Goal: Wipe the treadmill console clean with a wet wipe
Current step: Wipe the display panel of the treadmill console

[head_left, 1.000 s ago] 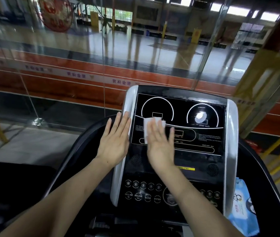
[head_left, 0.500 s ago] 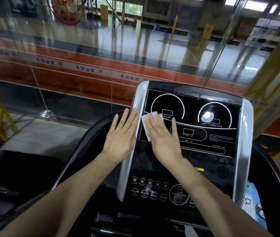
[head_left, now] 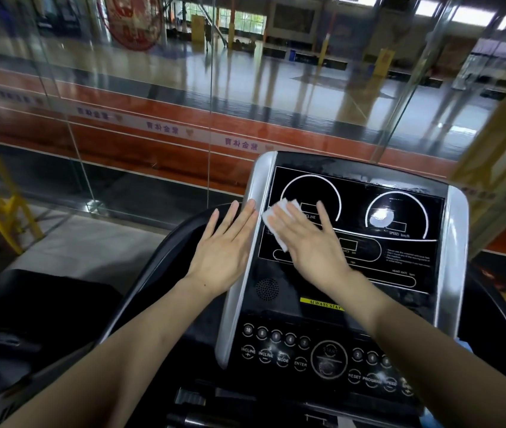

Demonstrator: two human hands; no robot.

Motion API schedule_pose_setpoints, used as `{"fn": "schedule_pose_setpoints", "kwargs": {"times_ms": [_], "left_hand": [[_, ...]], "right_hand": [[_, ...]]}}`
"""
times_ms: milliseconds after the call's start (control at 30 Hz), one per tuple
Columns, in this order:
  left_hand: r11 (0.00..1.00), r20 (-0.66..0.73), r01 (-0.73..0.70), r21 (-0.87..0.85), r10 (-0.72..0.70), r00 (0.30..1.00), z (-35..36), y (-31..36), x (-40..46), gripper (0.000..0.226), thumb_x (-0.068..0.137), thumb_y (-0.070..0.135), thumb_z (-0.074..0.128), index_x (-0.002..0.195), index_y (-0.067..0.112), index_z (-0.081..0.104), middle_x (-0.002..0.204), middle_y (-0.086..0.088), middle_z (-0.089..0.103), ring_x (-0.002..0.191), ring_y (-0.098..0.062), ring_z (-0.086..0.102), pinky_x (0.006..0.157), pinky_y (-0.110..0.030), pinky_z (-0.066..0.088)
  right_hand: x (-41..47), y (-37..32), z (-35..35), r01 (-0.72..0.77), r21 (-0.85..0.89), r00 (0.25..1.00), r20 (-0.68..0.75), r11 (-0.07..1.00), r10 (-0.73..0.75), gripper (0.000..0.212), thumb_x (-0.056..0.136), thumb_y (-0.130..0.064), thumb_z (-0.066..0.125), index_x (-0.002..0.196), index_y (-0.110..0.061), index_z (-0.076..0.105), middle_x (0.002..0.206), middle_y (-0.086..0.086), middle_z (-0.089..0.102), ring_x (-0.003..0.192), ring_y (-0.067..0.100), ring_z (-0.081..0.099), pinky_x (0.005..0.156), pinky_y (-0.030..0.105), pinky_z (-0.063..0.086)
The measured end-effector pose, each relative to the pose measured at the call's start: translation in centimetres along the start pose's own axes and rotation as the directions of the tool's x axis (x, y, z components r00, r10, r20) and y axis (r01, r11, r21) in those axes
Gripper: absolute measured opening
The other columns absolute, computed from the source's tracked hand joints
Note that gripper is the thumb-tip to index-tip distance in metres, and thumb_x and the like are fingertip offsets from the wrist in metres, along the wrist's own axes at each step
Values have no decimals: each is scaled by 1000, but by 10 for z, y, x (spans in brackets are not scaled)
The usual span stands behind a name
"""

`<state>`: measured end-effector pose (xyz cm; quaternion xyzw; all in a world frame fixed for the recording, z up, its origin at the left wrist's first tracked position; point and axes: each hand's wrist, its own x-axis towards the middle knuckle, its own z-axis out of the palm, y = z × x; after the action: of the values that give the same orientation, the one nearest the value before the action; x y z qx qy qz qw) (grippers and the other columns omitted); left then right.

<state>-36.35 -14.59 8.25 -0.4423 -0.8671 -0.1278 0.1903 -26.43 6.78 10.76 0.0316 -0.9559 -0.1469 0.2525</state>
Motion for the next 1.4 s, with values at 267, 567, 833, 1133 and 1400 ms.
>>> {"fn": "schedule_pose_setpoints", "kwargs": {"times_ms": [267, 567, 833, 1133, 1400], "left_hand": [[1000, 0, 8, -9, -8, 1000, 3, 1, 1, 62, 106, 30, 11, 165, 19, -4, 173, 3, -12, 160, -22, -8, 130, -49, 3], [999, 1, 35, -16, -35, 999, 1, 3, 0, 63, 105, 32, 12, 165, 21, -4, 173, 7, -14, 160, -22, -6, 130, -51, 5], [999, 15, 38, -20, -38, 999, 0, 3, 0, 69, 107, 25, 31, 165, 22, -6, 172, 7, -15, 160, -23, -6, 130, -50, 1], [998, 22, 49, -46, -48, 999, 0, 3, 0, 67, 108, 24, 29, 164, 23, -8, 171, 8, -20, 160, -22, -10, 130, -50, -1], [998, 10, 38, -59, -37, 999, -1, 2, -1, 62, 110, 28, 26, 165, 22, -2, 172, 8, -18, 160, -22, -9, 129, -50, -1]], "right_hand": [[36, 24, -14, 57, -61, 998, 10, 997, -56, 56, 106, -22, 48, 160, -19, 36, 166, 2, 38, 156, 21, 30, 129, 58, 9], [44, 12, -10, -59, -52, 997, 36, 997, 61, 66, 103, -18, 45, 165, -19, 22, 173, -2, 22, 161, 17, 13, 130, 54, 2], [21, 10, -5, 51, -53, 999, 4, 997, -51, 53, 111, -29, 41, 162, -16, 35, 168, 0, 34, 158, 18, 25, 130, 52, 12], [45, 11, 1, -57, -44, 998, -7, 997, 57, 58, 110, -25, 43, 165, -20, 23, 172, -4, 23, 161, 15, 12, 130, 51, 0], [-23, 14, 1, 315, 87, 949, 3, 945, -316, 52, 96, -16, 68, 145, -30, 60, 154, -11, 55, 151, 14, 39, 127, 61, 17]]}}
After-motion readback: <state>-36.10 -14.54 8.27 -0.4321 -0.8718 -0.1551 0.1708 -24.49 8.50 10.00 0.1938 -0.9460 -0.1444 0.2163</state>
